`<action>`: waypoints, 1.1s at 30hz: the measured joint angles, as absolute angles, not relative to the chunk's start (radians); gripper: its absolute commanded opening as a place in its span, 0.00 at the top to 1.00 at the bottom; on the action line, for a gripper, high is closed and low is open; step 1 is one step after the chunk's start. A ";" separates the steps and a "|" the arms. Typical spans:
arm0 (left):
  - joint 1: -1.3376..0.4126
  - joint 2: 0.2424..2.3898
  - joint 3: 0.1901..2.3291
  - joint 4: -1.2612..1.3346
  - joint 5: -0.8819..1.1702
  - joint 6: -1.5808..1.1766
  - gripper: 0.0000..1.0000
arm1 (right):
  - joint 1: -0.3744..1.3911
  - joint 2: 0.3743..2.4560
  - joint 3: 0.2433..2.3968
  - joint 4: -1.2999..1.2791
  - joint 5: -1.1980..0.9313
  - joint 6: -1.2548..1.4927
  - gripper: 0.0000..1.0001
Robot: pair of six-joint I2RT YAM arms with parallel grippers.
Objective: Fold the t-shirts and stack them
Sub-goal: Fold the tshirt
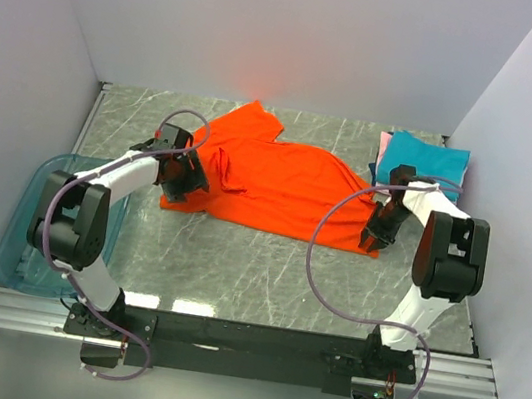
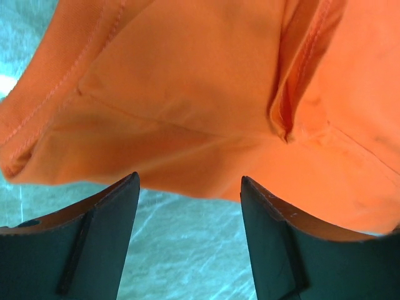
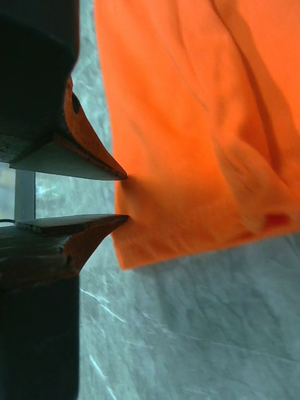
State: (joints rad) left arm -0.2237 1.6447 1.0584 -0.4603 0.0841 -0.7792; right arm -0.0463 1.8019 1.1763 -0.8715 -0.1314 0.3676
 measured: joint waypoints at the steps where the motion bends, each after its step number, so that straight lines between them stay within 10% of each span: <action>1: -0.224 1.650 1.058 -0.454 0.081 -0.778 0.29 | -0.046 1.814 1.176 -0.868 -0.123 0.369 0.65; 33: -0.227 1.714 1.050 -0.472 -0.107 -0.703 0.27 | -0.046 1.851 1.189 -0.904 0.064 0.376 0.65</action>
State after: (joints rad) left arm -0.2268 1.7138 1.0496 -0.4721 -0.1070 -0.7029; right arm -0.0460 1.8507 1.1893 -0.9035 0.0643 0.3763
